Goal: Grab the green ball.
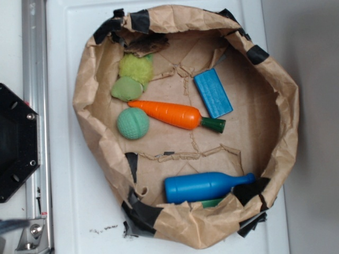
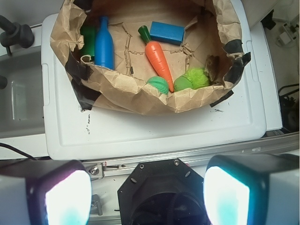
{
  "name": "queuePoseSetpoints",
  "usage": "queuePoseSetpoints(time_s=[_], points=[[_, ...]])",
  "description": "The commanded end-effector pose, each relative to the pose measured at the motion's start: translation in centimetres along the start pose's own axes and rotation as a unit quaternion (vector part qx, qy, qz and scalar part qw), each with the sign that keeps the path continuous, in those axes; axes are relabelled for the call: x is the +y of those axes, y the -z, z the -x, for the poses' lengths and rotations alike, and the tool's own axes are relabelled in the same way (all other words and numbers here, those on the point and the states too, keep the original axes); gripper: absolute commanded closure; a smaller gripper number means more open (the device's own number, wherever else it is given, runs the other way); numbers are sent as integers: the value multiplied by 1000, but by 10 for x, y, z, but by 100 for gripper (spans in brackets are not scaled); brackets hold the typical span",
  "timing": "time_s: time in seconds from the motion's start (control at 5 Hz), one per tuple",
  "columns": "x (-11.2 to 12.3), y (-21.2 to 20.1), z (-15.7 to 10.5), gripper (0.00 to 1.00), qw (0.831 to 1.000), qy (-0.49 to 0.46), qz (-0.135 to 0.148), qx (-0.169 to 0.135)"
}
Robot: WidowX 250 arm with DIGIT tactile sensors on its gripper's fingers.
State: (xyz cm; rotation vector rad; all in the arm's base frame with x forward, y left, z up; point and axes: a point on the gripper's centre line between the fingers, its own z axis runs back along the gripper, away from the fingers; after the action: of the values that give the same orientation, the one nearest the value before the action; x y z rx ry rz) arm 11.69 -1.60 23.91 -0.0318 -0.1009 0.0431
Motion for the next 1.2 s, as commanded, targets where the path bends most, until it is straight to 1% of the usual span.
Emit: queuePoseSetpoints(time_s=[0.0,0.2,0.4,0.6,0.8,1.0], points=[[0,0,0,0,1000,0,0,0],[-1,18,-36,0,1000,-28,-9,-9],[1,41,-61,0,999,-44,-21,-17],[14,68,-85,0,997,-74,-35,-15],[31,103,-97,0,995,-89,-47,18],[33,135,-98,0,994,-93,-52,40]])
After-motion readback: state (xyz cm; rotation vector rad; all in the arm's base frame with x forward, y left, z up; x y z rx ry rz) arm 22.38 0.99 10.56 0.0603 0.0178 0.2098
